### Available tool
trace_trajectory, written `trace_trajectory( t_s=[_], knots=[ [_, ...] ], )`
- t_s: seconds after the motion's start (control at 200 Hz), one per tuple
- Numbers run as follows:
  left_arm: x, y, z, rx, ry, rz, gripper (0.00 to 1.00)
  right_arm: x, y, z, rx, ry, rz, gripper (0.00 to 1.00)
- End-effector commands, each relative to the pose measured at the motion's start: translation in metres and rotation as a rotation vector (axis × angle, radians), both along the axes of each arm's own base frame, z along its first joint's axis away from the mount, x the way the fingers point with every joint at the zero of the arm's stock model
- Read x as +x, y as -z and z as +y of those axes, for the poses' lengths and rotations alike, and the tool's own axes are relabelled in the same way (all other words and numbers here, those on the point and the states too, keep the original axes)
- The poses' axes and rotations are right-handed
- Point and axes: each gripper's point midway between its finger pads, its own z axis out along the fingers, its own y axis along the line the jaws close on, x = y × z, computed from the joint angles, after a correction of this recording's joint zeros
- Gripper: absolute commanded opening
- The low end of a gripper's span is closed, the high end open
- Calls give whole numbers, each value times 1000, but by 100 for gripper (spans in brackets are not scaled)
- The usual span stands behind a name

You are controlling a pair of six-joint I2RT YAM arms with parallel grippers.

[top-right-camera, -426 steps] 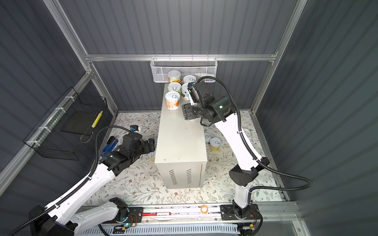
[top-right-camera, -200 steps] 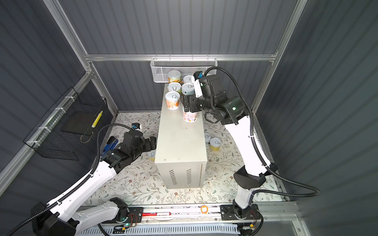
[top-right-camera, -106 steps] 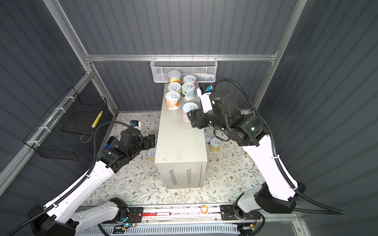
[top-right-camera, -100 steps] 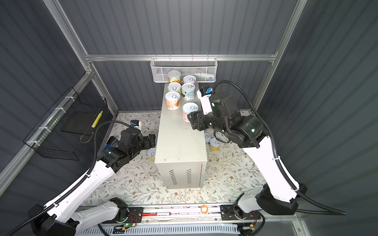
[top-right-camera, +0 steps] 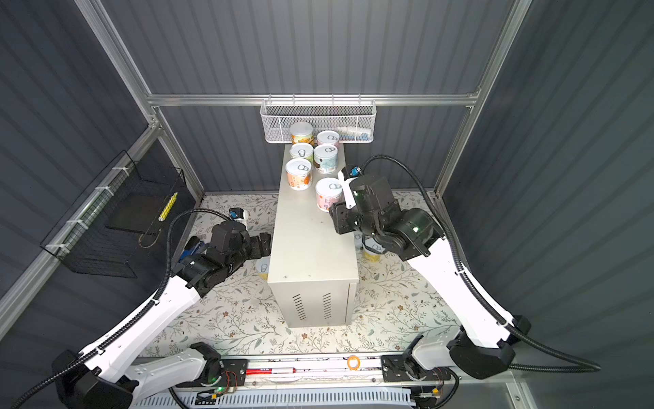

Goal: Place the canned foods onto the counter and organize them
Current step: 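Lower the pink-labelled can beside the orange-labelled can with the right gripper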

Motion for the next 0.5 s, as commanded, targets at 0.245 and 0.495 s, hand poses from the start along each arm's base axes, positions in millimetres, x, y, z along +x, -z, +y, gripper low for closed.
trace_trajectory(
  t_s=[0.245, 0.495],
  knots=[
    [-7, 2, 10, -10, -24, -8, 92, 39, 5, 7, 73, 22, -4, 47],
    [-6, 4, 10, -2, -24, -3, 92, 62, 11, 9, 81, 45, 4, 48]
  ],
)
